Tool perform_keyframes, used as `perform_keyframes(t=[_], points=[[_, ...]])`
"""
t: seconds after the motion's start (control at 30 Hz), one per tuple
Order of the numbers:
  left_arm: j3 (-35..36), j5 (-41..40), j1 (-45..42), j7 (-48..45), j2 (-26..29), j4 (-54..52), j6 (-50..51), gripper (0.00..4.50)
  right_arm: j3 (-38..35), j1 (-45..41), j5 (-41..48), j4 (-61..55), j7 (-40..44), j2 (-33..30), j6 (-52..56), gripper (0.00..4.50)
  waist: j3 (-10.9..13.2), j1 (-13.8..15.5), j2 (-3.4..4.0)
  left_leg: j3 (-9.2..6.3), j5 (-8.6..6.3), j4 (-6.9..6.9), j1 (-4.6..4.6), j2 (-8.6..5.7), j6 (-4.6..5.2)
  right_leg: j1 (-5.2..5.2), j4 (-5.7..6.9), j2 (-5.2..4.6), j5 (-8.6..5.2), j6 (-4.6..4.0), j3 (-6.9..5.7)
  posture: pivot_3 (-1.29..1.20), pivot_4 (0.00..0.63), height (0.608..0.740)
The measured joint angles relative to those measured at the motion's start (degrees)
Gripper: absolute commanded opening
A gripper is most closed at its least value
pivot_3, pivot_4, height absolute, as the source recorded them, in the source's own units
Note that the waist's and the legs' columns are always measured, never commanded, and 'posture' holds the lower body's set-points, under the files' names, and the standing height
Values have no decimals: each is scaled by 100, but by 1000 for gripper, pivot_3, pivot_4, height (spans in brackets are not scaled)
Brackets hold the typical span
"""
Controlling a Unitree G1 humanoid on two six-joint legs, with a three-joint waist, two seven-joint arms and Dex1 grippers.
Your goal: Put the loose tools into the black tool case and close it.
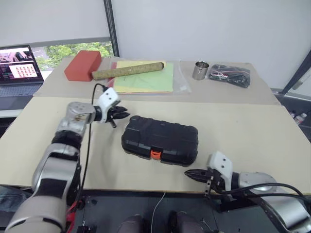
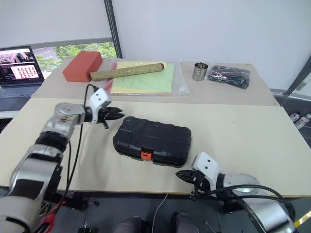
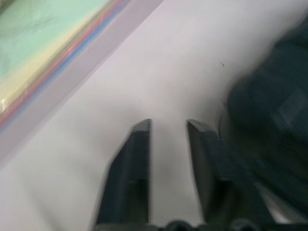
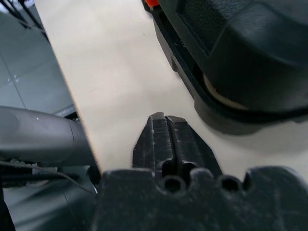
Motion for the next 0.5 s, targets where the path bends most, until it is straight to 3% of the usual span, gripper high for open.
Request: perform_keyframes(t=[0.1,0.23,0.4,0.5], points=[[-140,322,-139,-158,-181,480,-517,41,191,-305,-226,336,-63,150,5,0,1,-45,-2,2,0,1,1,2,-1,-1,-7,-3,-6,9,-3,0,150,737],[-419,611,-134,-1571,-104,621,-983,41,202,-624,-575,852,-371,442,-85,0,1,-86,-2,12,0,11,11,6,-3,3,5,-14,-23,37,-3,0,150,737],[-330,430,147,-2999,-182,383,-685,41,-509,-713,-916,1492,-1076,558,-133,0,-2,-59,2,15,-23,58,-7,7,-44,0,21,-41,-20,54,-4,0,150,737],[-174,207,331,-3261,-318,154,-284,41,-907,-494,-874,1392,-1109,531,-130,0,-1,-65,0,7,0,69,-31,10,-2,-14,28,-37,-8,34,-14,0,150,737]])
